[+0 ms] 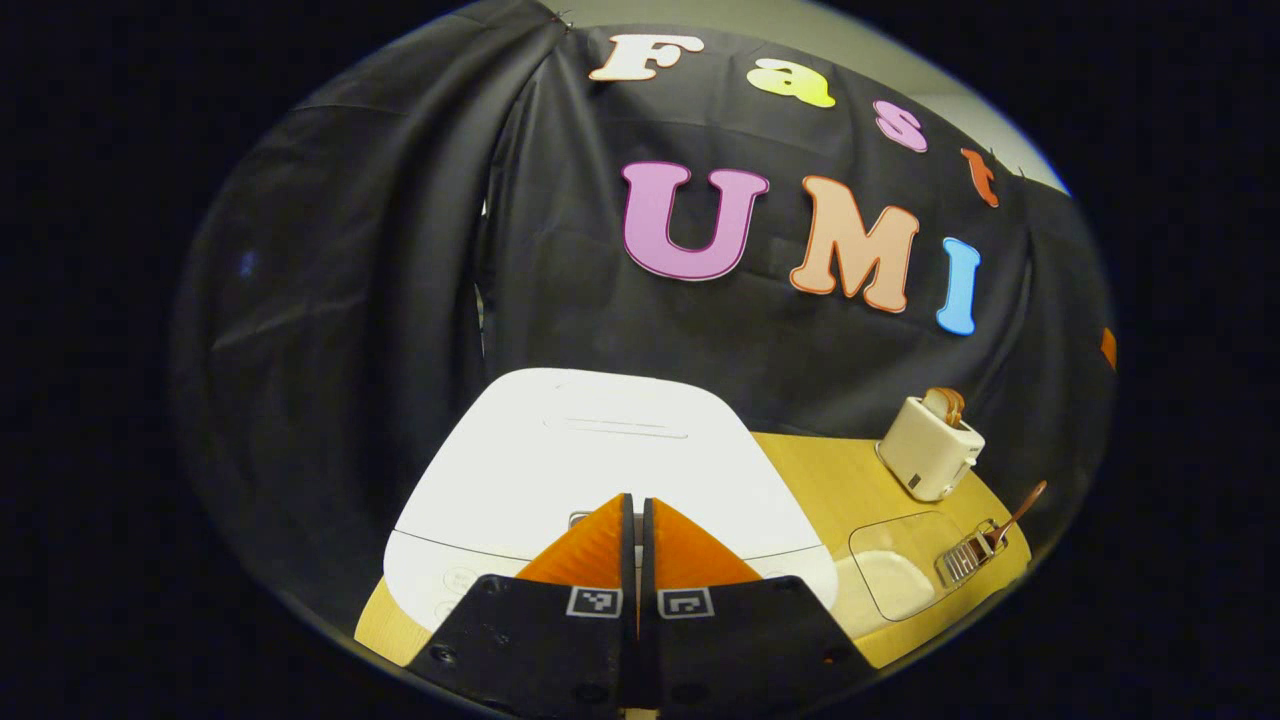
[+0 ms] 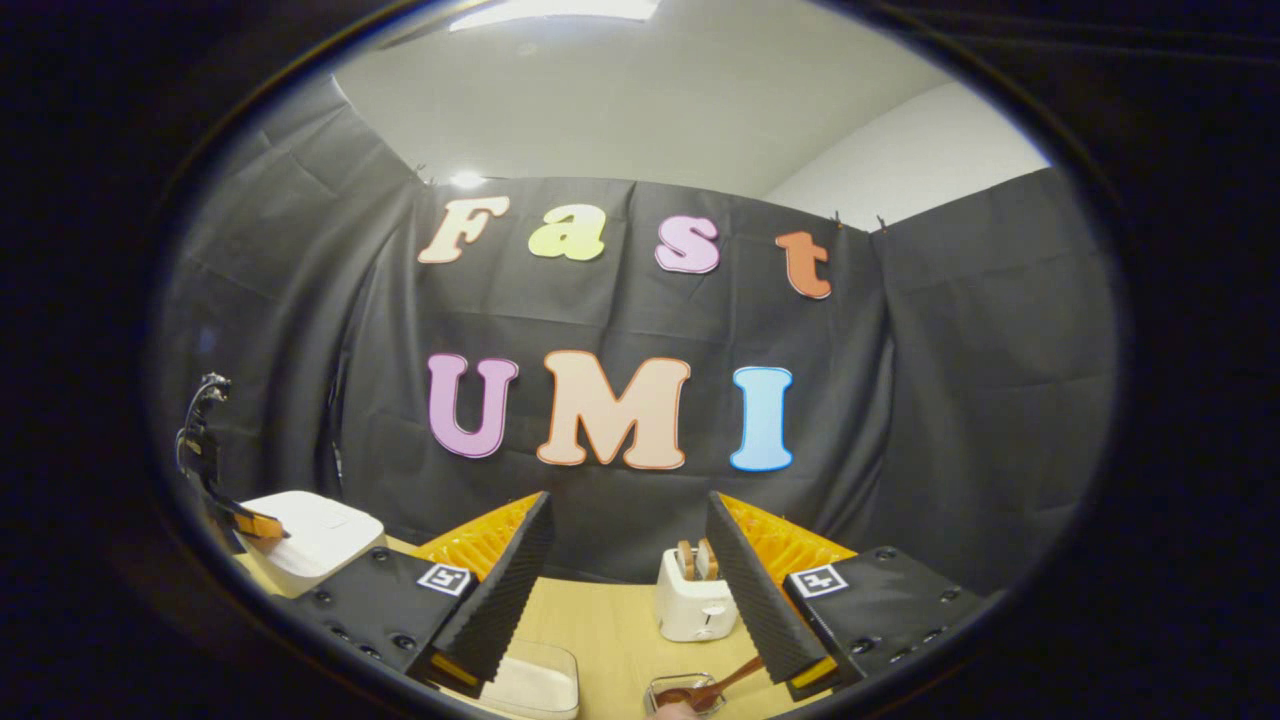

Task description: Close the left gripper, press the button to open the rice cooker; take a wooden spoon from the chopstick holder with the right hand, scoop a spoonful of rice and pour it into the rice cooker, then put the wooden spoon back into the chopstick holder.

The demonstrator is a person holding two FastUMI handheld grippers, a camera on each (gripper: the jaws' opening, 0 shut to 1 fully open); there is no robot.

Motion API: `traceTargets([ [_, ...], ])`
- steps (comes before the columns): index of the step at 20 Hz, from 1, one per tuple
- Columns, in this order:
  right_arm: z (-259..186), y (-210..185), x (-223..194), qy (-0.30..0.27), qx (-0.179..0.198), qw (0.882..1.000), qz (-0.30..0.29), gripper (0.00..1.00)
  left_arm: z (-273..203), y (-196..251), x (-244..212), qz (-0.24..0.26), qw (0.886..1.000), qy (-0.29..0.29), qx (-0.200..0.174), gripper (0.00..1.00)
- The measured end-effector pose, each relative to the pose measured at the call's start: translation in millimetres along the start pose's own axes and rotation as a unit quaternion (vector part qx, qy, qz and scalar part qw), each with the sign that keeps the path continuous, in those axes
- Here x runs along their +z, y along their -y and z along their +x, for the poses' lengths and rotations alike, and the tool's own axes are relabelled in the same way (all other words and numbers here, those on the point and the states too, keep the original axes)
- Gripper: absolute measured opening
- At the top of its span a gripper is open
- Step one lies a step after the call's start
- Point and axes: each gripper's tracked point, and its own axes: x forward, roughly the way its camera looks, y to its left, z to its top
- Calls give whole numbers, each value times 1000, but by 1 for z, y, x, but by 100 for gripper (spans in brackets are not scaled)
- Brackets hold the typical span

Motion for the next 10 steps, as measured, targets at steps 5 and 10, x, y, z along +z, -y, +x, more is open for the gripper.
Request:
traceTargets([
  [5, -3, 5, 11, 15, 1, 1000, -13, 99, -9, 1, 20, 30, 999, 29, 16, 0],
  [10, -4, 11, 15, 21, -3, 1000, -10, 98, -12, 9, 61, 69, 995, 72, 27, 0],
])
